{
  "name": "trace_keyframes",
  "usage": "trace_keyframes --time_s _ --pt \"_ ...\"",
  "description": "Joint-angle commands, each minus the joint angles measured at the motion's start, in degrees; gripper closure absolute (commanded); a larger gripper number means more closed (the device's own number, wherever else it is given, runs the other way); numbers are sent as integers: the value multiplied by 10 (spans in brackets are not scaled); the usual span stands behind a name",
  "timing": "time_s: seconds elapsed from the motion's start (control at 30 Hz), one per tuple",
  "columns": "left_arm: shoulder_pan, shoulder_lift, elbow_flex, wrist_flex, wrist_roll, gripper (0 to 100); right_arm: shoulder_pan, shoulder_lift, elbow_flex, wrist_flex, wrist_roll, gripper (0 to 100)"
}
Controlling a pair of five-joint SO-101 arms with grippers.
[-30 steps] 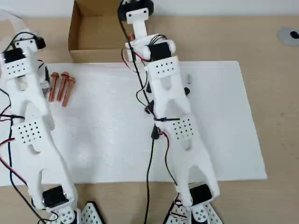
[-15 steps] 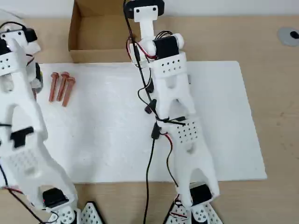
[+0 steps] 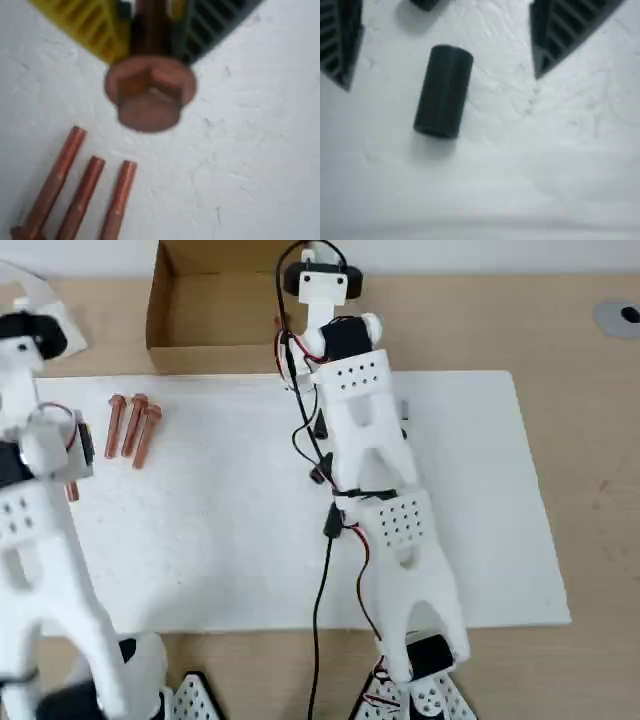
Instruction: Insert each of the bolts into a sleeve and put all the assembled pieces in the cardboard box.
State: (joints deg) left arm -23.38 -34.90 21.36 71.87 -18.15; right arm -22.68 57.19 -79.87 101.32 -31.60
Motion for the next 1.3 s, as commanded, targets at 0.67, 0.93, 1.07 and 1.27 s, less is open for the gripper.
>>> trace_keyframes --time_s 0.67,0.93,1.07,1.27 --pt "15 -338 250 -136 20 991 20 -46 240 -138 4 725" --pt "14 -339 250 -135 20 991 20 -46 246 -155 53 820" --pt "14 -339 247 -134 20 991 20 -46 246 -153 64 928" --pt "11 -339 246 -134 20 991 20 -46 246 -149 80 936"
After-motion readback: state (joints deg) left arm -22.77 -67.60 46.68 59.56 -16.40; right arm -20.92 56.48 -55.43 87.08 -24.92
